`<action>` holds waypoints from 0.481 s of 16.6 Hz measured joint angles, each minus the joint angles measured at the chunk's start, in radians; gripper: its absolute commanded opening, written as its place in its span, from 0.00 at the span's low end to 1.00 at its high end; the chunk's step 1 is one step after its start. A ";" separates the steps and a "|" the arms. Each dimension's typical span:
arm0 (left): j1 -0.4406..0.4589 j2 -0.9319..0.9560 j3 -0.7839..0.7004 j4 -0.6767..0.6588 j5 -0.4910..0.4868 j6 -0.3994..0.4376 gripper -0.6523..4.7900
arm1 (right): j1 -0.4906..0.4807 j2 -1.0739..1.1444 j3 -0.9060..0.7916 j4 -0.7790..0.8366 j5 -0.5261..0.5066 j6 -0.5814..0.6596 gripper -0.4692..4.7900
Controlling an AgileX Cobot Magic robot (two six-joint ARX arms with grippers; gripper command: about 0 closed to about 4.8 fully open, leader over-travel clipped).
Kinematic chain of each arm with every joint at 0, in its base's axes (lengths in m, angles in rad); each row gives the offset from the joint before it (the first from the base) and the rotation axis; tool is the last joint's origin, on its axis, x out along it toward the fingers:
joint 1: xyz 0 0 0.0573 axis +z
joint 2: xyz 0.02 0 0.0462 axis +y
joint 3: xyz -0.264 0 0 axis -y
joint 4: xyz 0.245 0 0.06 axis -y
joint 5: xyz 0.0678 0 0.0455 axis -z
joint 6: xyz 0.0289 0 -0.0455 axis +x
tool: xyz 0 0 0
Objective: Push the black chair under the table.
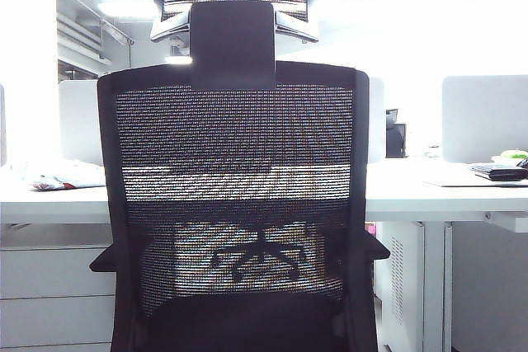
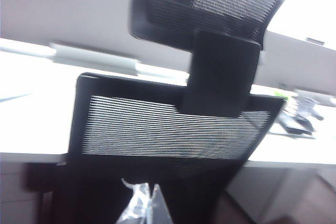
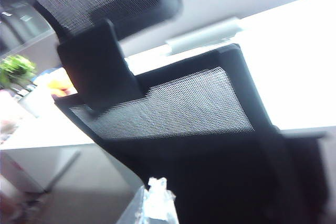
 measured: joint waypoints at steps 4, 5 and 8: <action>0.000 -0.274 0.000 -0.306 -0.121 0.005 0.11 | 0.000 -0.123 0.000 -0.164 0.128 -0.039 0.07; 0.000 -0.335 0.000 -0.362 -0.153 0.003 0.11 | 0.000 -0.147 -0.005 -0.180 0.151 -0.054 0.07; 0.000 -0.399 0.006 -0.482 -0.223 0.003 0.11 | 0.000 -0.206 -0.051 -0.170 0.203 -0.081 0.07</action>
